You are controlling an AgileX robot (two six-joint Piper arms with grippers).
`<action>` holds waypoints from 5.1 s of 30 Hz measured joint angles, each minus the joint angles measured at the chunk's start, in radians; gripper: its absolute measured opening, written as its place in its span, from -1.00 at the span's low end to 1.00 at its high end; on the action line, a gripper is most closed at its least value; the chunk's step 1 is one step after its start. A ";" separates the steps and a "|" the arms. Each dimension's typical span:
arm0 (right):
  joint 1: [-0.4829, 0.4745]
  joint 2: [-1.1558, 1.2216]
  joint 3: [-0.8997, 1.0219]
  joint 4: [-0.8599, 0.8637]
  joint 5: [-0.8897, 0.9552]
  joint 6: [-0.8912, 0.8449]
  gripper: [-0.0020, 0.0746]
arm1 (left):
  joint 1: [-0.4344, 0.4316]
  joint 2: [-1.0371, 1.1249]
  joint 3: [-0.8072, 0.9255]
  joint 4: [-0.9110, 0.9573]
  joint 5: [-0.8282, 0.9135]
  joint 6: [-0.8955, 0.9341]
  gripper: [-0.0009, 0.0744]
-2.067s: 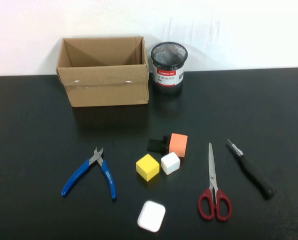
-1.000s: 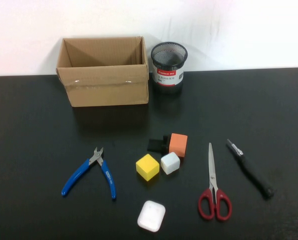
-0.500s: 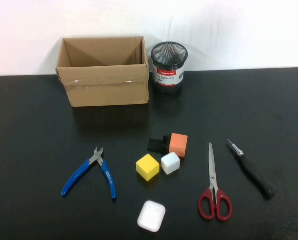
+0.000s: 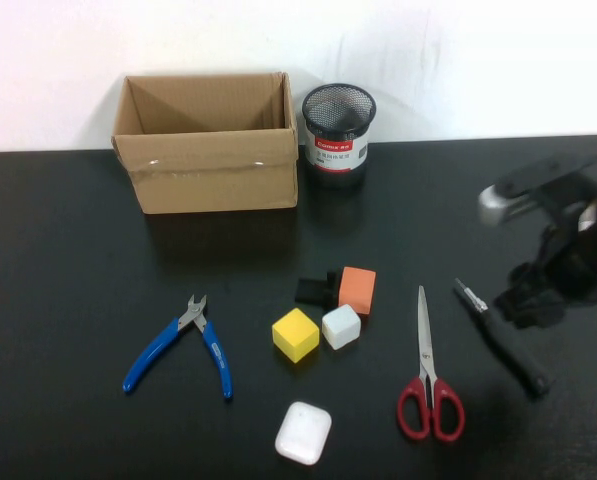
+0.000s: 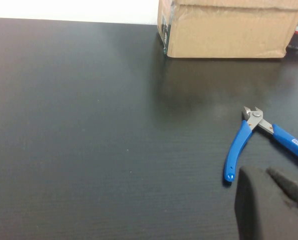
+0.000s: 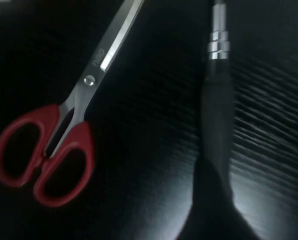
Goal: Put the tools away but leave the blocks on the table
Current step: Pick up the black Screwdriver from the table, then place the picked object into the round holder, then pick up the scissors from the table
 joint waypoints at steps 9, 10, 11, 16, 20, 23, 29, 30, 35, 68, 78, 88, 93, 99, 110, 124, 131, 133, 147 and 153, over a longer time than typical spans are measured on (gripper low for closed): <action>0.000 0.208 -0.059 -0.024 -0.092 -0.002 -0.06 | 0.000 0.000 0.000 0.000 0.000 0.000 -0.99; 0.000 0.227 -0.063 -0.024 -0.092 -0.002 -0.06 | 0.000 0.000 0.000 0.000 0.000 0.000 -0.99; 0.000 0.244 -0.068 -0.024 -0.087 -0.002 -0.06 | 0.000 0.000 0.000 0.000 0.000 0.000 -0.99; 0.000 0.280 -0.070 -0.022 -0.067 0.002 -0.50 | 0.000 0.000 0.000 0.000 0.000 0.000 -0.99; -0.002 0.276 -0.079 -0.024 -0.053 0.011 -0.96 | 0.000 0.000 0.000 0.000 0.000 0.000 -0.99; -0.002 0.259 -0.127 -0.022 -0.042 0.011 -0.96 | 0.000 0.000 0.000 0.000 0.000 0.000 -0.99; -0.002 0.208 -0.281 0.001 -0.189 0.011 -0.96 | 0.000 0.000 0.000 0.000 0.000 0.000 -0.99; -0.002 0.203 -0.308 0.021 -0.245 0.011 -0.96 | 0.000 0.000 0.000 0.000 0.000 0.000 -0.99; -0.002 0.201 -0.380 0.164 -0.617 0.009 -0.96 | 0.000 0.000 0.000 0.000 0.000 0.000 -0.99; 0.096 0.553 -0.577 -0.173 -1.338 0.314 -0.12 | 0.000 0.000 0.000 0.000 0.000 0.000 -0.99; 0.096 0.241 -0.577 -0.395 -0.662 0.307 -0.13 | 0.000 0.000 0.000 0.000 0.000 0.000 -0.99; 0.070 0.009 -0.535 -0.426 0.335 0.130 -0.13 | 0.000 0.000 0.000 0.000 0.000 0.000 -0.99; 0.004 -0.166 -0.250 -0.278 0.241 0.148 -0.13 | 0.000 0.000 0.000 0.000 0.000 0.000 -0.99; -0.004 -0.402 0.113 -0.275 0.188 0.148 -0.12 | 0.000 0.000 0.000 0.000 0.000 0.000 -0.99; -0.004 -0.570 0.499 -0.297 0.163 0.254 -0.12 | 0.000 0.000 0.000 0.000 0.000 0.000 -0.99; -0.004 -0.536 0.541 0.155 -0.224 0.232 -0.12 | 0.000 0.000 0.000 0.000 0.000 0.000 -0.99; -0.004 -0.432 0.491 0.324 -0.238 0.149 -0.12 | 0.000 0.000 0.000 0.000 0.000 0.000 -0.99; -0.004 -0.395 0.460 0.329 -0.224 0.164 -0.12 | 0.000 0.000 0.000 0.000 0.000 0.000 -0.99; 0.252 0.065 0.094 0.062 -0.229 0.604 -0.12 | 0.000 0.000 0.000 0.000 0.000 0.000 -0.99; 0.253 0.252 -0.024 -0.112 -0.197 0.729 -0.12 | 0.000 0.000 0.000 0.000 0.000 0.000 -0.99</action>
